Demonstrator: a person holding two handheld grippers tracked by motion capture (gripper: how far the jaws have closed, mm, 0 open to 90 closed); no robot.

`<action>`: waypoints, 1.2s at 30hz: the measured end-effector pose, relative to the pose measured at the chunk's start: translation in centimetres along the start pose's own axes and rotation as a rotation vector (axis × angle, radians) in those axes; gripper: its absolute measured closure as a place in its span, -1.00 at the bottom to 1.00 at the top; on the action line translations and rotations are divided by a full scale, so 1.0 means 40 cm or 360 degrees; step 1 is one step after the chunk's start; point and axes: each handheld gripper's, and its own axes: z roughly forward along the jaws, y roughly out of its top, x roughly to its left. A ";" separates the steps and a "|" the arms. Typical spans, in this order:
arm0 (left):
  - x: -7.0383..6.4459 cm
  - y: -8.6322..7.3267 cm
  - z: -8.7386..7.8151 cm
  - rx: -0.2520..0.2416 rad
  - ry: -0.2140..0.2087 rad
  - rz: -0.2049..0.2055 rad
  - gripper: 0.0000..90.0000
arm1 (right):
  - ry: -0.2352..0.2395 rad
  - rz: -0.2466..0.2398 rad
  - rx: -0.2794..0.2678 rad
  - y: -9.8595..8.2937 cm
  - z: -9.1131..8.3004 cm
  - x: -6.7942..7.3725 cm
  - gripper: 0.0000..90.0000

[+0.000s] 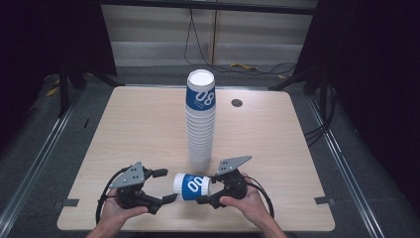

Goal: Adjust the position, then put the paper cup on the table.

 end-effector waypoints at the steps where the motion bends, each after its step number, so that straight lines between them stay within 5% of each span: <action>1: 0.000 0.001 -0.001 -0.0017 -0.0012 -0.0004 -0.65 | 0.0004 -0.0006 -0.0004 -0.002 0.001 0.002 -0.38; 10: -0.004 0.011 -0.007 -0.0065 -0.0071 -0.0053 -0.65 | 0.0037 0.0001 -0.0125 -0.013 0.007 0.011 -0.38; 21: -0.006 0.014 -0.011 -0.0137 -0.0061 -0.0067 -0.66 | 0.0042 -0.0015 -0.0269 -0.024 0.007 0.011 -0.39; 36: -0.003 0.010 -0.007 -0.0165 -0.0095 -0.0106 -0.66 | 0.0168 -0.0068 -0.0428 -0.018 0.014 0.018 -0.39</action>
